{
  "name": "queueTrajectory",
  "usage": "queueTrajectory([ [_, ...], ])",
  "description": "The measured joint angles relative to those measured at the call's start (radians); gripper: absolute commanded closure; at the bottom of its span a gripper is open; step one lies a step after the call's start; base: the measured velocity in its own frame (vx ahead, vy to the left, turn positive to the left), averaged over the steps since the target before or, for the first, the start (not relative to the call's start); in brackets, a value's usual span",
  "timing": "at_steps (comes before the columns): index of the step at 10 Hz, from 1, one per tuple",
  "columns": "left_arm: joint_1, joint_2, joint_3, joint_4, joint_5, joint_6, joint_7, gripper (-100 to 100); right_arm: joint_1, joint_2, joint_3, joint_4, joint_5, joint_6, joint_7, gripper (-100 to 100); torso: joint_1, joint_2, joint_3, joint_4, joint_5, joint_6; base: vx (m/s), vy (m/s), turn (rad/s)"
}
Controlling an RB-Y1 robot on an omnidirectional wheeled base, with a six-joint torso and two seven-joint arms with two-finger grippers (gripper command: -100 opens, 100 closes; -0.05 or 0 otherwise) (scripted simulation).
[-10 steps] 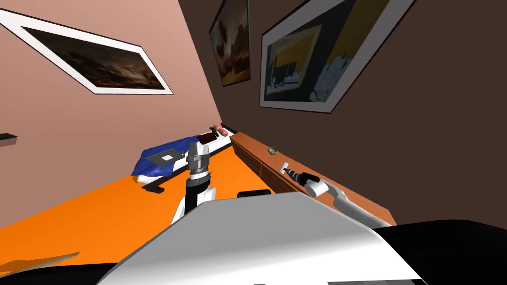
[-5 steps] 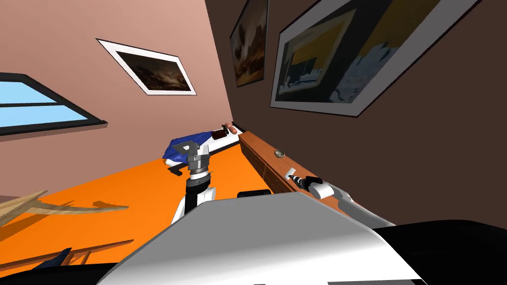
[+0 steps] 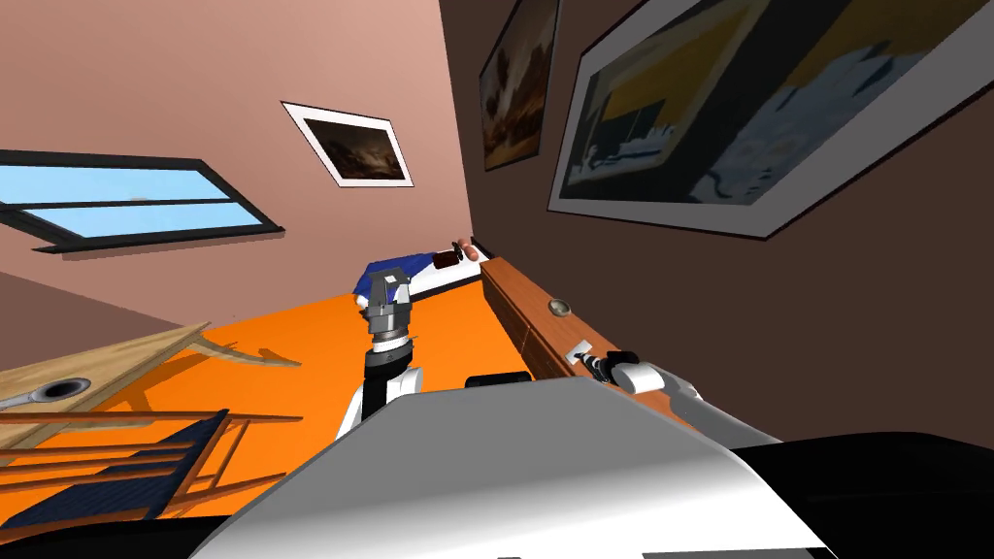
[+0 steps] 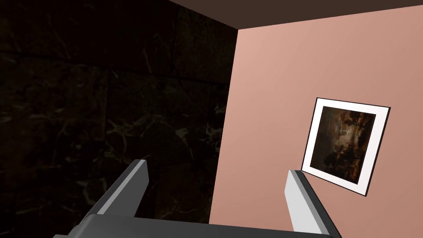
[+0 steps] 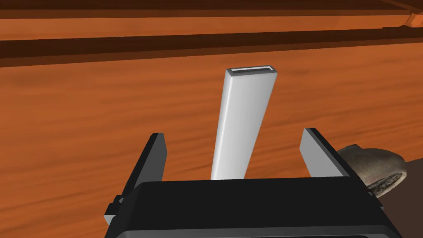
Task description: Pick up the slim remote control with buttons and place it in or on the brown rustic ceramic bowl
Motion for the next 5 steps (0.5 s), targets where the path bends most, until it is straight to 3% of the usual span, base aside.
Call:
queueTrajectory([
  [1,0.0,0.0,0.0,0.0,0.0,0.0,0.0,0,0.005,0.0,0.006,0.016,-0.007,0.014,-0.006,-100,0.0,0.0,0.0,0.0,0.0,-0.001,0.006,-0.049,0.172],
  [3,0.0,0.0,0.0,0.0,0.0,0.0,0.0,0,-0.01,-0.008,0.023,0.069,-0.054,0.033,0.007,-100,0.0,0.0,0.0,0.0,0.0,-0.001,0.018,-0.071,0.404],
  [5,0.0,0.0,0.0,0.0,0.0,0.0,0.0,0,-0.014,-0.014,0.039,0.118,-0.1,0.053,0.016,-100,-0.001,-0.001,-0.001,0.0,0.0,0.0,0.019,-0.067,0.22],
])
